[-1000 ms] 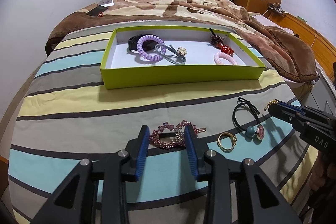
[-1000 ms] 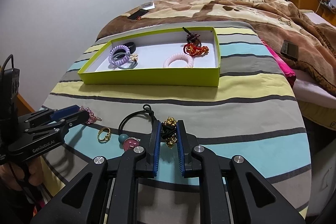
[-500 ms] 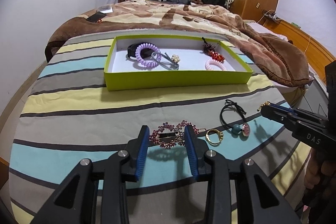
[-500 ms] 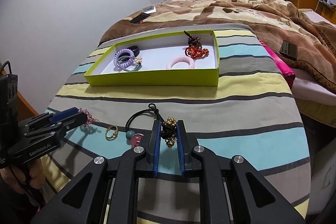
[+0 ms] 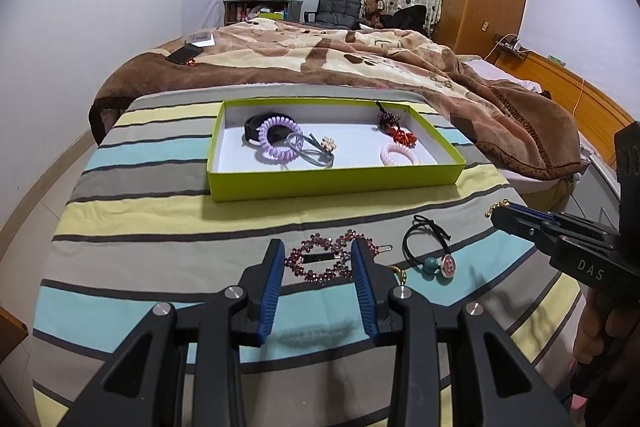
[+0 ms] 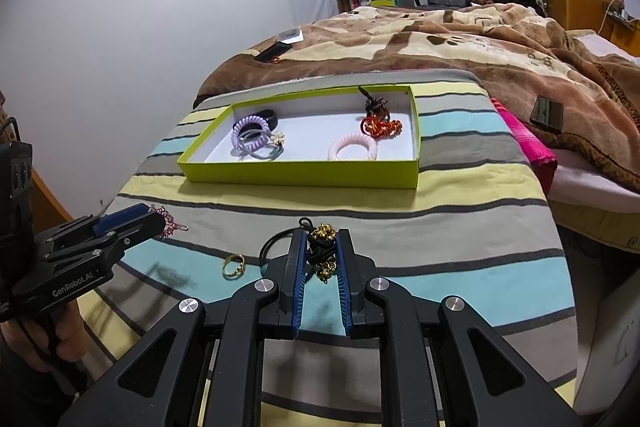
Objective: Organize jewelry
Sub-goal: 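Carry both items over the green box and open both tools to drop them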
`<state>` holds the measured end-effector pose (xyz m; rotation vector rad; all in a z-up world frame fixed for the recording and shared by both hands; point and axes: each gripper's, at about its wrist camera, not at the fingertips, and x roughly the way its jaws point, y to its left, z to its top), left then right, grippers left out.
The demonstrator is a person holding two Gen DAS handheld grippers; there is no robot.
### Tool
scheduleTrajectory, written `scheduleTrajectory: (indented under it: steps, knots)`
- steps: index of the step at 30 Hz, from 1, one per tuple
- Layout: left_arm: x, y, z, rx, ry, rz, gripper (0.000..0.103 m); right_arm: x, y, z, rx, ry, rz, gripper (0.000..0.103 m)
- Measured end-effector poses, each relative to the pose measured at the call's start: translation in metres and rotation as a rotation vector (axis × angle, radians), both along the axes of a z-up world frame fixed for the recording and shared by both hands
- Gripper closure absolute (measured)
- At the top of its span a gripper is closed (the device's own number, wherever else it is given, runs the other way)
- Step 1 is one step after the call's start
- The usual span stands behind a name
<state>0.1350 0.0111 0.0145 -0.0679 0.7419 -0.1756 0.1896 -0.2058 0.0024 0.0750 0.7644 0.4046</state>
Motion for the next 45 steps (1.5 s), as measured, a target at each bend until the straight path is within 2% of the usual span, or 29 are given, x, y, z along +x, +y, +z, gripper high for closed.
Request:
scheduleTrajectory:
  steps: [17, 28, 45]
  knots:
    - [0.039, 0.013, 0.018, 0.035, -0.045, 0.01, 0.067, 0.029, 0.016, 0.018, -0.027, -0.051, 0.033, 0.088]
    - [0.078, 0.02, 0.007, 0.07, -0.022, 0.016, 0.067, 0.07, 0.033, 0.02, -0.049, -0.059, 0.055, 0.088]
    - [0.125, 0.027, -0.013, 0.114, 0.031, 0.033, 0.067, 0.155, 0.051, -0.009, -0.112, 0.0, 0.051, 0.088]
